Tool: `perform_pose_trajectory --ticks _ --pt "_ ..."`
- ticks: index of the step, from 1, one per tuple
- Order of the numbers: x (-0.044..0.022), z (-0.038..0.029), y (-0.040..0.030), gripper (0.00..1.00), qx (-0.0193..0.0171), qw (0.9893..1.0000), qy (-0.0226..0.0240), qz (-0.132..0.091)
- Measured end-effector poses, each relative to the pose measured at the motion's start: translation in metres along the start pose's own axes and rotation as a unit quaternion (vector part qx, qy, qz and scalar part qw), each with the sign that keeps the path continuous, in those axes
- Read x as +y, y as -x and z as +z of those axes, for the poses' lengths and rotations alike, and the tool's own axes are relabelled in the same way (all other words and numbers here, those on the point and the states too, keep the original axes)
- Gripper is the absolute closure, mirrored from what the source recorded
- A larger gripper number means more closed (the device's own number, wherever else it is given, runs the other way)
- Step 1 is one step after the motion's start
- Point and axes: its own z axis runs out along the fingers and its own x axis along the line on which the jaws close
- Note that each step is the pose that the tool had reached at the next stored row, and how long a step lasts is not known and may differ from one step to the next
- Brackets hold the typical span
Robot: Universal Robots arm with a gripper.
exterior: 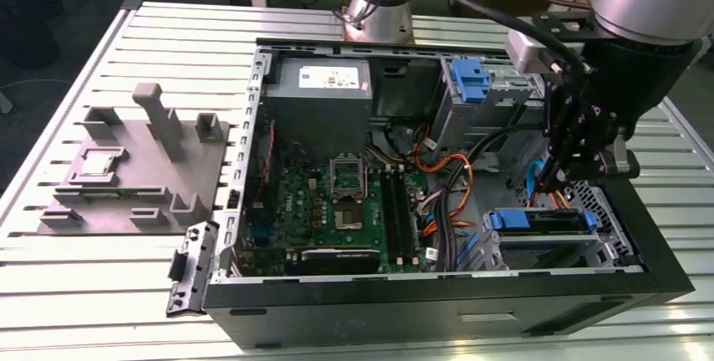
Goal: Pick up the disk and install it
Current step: 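Insert the second disk wire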
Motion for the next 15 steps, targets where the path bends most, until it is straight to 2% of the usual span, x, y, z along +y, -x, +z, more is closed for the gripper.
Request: perform_pose_trajectory --ticks 6,12,15 --pt "0.0052 0.0006 -0.0049 0.84 -0.0008 1.0 -0.0083 -0.001" --pt "0.0081 0.0026 -0.0084 0.84 -0.0029 0.9998 -0.0202 -0.003" --pt "0.0101 0.004 -0.0096 0.84 -0.0047 0.9997 -0.0244 -0.004"
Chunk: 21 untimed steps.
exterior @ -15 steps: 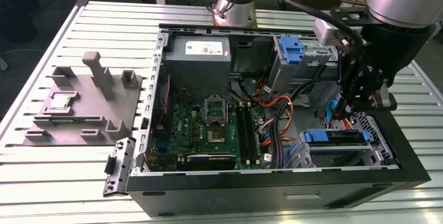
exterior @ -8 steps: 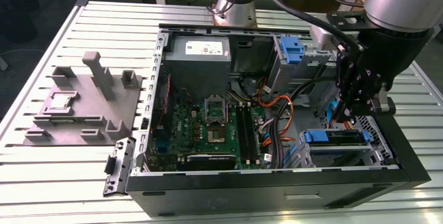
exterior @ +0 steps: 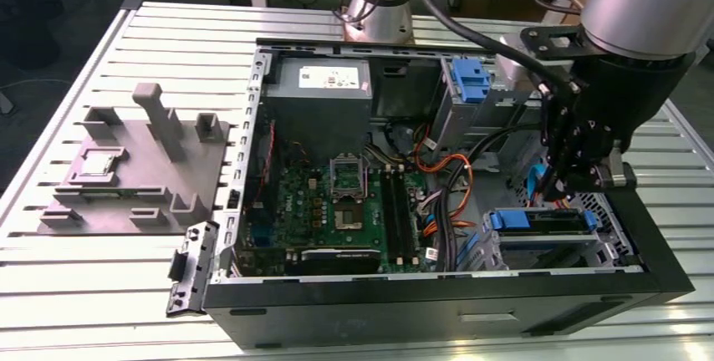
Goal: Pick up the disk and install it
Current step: 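Insert the second disk wire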
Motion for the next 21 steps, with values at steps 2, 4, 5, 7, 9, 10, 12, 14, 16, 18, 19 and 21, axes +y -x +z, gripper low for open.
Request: perform_pose_trajectory --ticks 2,4,5,7,9,10,12,14,16,18,19,21 --pt "0.0016 0.0007 -0.0009 0.84 -0.001 1.0 -0.0022 -0.001" --pt "0.0032 0.0014 -0.0024 0.84 -0.0016 1.0 -0.0048 -0.002" --pt "0.0038 0.0017 -0.0036 0.84 -0.0019 1.0 -0.0062 -0.002" --pt "0.0046 0.0024 -0.0065 0.84 -0.0025 1.0 -0.0089 -0.002" --pt "0.0048 0.003 -0.0089 0.84 -0.0036 0.9999 -0.0112 -0.002" --pt "0.0049 0.0032 -0.0093 0.84 -0.004 0.9999 -0.0121 -0.001" --pt "0.0061 0.0033 -0.0097 0.84 -0.0048 0.9999 -0.0149 -0.001" --pt "0.0068 0.0036 -0.0097 0.84 -0.0052 0.9998 -0.0173 -0.001" --pt "0.0075 0.0039 -0.0098 0.84 -0.0056 0.9998 -0.0193 -0.001" --pt "0.0085 0.0042 -0.01 0.84 -0.0062 0.9998 -0.0203 0.0" --pt "0.0092 0.0043 -0.0102 0.84 -0.0065 0.9998 -0.0206 0.0" --pt "0.0098 0.0045 -0.0103 0.84 -0.0068 0.9998 -0.0208 0.0"
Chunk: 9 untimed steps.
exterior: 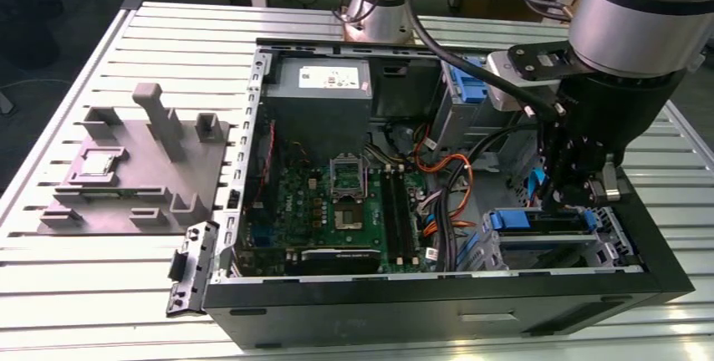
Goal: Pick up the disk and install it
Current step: 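Insert the second disk wire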
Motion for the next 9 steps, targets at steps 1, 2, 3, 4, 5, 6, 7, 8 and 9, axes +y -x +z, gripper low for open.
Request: perform_pose_trajectory --ticks 1,2,3,4,5,6,7,8,9 --pt "0.0 0.0002 0.0 0.84 -0.0002 1.0 0.0 0.0" --pt "0.0001 0.0003 -0.0001 0.84 -0.0002 1.0 0.0 0.0" --pt "0.0001 0.0005 -0.0002 0.84 -0.0002 1.0 0.0 0.0" --pt "0.0002 0.0008 -0.0005 0.84 -0.0003 1.0 0.0 0.0" --pt "0.0003 0.001 -0.001 0.84 -0.0001 1.0 -0.0001 0.0" --pt "0.0003 0.0014 -0.0015 0.84 -0.0002 1.0 -0.0003 0.0" --pt "0.0003 0.0018 -0.002 0.84 -0.0003 1.0 -0.0005 0.0" --pt "0.0004 0.002 -0.0023 0.84 -0.0004 1.0 -0.0007 0.0" --pt "0.0003 0.0022 -0.0026 0.84 -0.0004 1.0 -0.0009 0.0"
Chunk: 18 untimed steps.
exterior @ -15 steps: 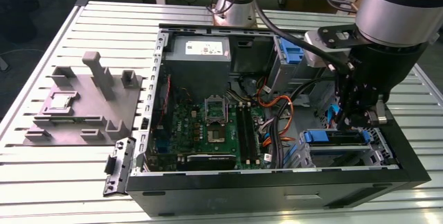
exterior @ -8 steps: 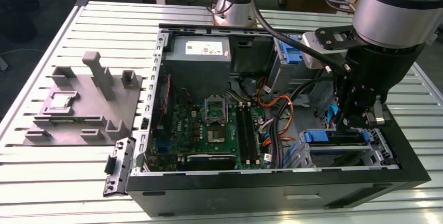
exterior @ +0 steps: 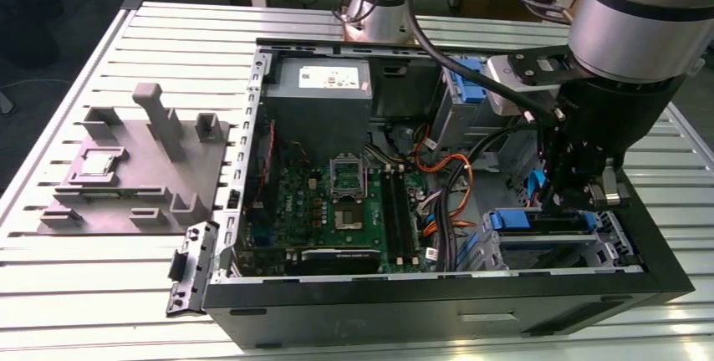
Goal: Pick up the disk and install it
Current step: 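Insert the second disk wire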
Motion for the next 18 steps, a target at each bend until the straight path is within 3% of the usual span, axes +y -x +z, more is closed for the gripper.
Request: perform_pose_trajectory --ticks 18 --pt "-0.0001 0.0038 -0.0023 0.84 -0.0004 1.0 -0.0006 0.0"
